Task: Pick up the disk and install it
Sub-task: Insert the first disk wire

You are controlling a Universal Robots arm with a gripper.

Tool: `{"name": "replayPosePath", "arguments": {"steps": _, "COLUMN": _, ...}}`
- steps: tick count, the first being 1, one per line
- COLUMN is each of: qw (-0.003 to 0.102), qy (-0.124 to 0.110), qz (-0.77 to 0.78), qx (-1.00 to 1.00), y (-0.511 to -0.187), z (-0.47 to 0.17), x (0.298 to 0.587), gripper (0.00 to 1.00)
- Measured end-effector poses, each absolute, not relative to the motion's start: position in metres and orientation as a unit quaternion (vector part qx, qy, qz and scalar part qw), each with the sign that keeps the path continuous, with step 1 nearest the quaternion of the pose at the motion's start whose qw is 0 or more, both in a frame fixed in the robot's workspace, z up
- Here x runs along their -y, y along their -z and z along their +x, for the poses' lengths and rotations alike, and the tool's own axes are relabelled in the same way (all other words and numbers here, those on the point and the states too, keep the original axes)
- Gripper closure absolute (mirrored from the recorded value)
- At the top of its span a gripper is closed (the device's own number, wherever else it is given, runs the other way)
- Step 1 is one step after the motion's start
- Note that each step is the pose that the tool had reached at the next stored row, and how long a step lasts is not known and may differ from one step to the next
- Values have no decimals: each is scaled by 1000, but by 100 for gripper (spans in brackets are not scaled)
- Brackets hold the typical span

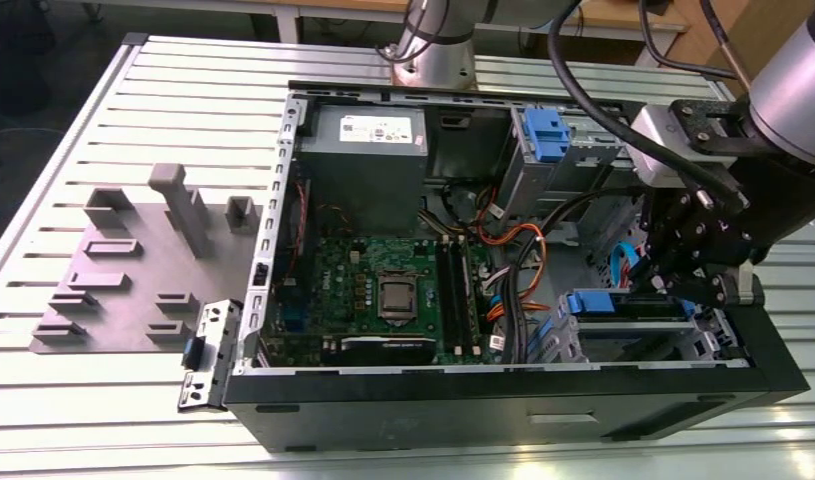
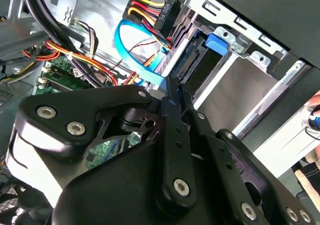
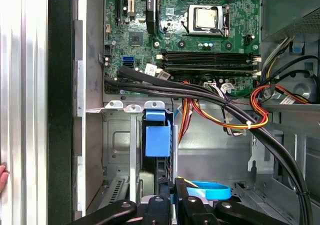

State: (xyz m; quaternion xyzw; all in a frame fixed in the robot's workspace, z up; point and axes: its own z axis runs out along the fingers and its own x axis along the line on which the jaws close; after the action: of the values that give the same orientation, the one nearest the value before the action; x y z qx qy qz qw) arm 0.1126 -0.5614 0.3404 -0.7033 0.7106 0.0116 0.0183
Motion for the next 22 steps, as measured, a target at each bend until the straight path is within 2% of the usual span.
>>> {"name": "replayPosePath", "arguments": {"steps": 22, "qw": 18, "qy": -12, "qz": -703, "qx": -711, "y": -337, "z": 113, "x": 565, "gripper": 84}}
